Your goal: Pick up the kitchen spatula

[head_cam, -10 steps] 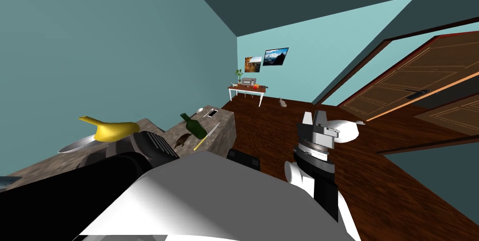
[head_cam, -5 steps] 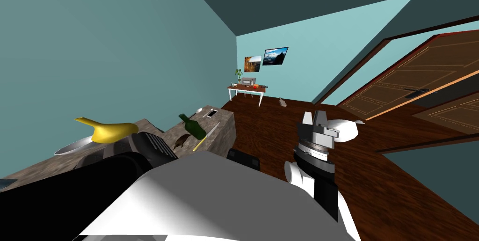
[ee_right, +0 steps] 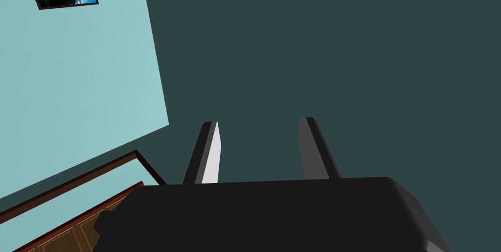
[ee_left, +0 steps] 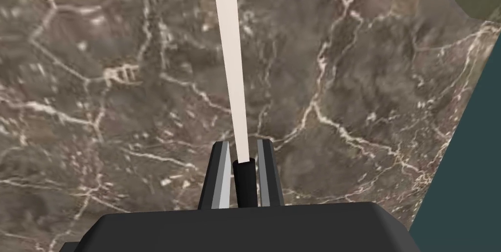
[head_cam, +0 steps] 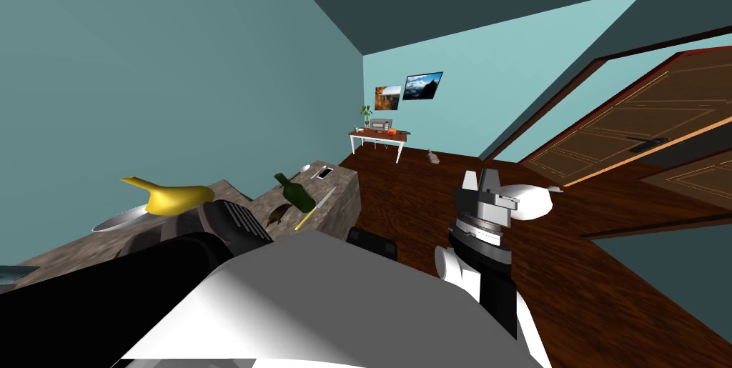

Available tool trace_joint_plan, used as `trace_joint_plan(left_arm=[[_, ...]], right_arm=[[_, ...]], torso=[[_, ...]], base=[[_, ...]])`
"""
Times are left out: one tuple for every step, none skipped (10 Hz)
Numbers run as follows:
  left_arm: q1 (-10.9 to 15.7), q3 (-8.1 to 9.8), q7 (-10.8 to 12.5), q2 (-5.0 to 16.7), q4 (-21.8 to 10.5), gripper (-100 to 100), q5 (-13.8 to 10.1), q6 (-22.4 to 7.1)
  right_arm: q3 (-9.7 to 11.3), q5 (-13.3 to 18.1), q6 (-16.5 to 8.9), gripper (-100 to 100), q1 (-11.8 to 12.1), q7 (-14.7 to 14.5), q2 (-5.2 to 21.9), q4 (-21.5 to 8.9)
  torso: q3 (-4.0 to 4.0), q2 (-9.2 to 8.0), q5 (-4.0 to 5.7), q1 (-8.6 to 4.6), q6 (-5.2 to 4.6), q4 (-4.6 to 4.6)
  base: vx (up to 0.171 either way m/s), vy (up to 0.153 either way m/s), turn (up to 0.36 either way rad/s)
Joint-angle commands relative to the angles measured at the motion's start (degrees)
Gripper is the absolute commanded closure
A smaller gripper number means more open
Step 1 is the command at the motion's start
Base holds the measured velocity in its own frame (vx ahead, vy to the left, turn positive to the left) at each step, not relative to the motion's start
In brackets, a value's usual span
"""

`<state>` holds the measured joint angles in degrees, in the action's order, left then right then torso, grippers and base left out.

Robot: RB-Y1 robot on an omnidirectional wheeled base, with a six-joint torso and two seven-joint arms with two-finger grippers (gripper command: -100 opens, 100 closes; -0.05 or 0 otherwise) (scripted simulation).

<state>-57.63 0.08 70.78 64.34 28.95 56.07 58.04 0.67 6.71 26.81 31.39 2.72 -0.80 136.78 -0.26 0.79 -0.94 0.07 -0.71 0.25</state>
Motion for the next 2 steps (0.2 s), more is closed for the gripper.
trace_joint_plan(left_arm=[[0.0, 0.0, 0.0, 0.0, 0.0, 100, 0.0, 0.0], [-0.11, 0.03, 0.16, 0.02, 0.2, 0, -0.02, -0.11]], right_arm=[[0.0, 0.0, 0.0, 0, 0.0, 0.0, 0.0, 0.0], [0.0, 0.0, 0.0, 0, 0.0, 0.0, 0.0, 0.0]], torso=[[0.0, 0.0, 0.0, 0.0, 0.0, 0.0], [0.01, -0.02, -0.01, 0.03, 0.0, 0.01]], base=[[0.0, 0.0, 0.0], [0.0, 0.0, 0.0]])
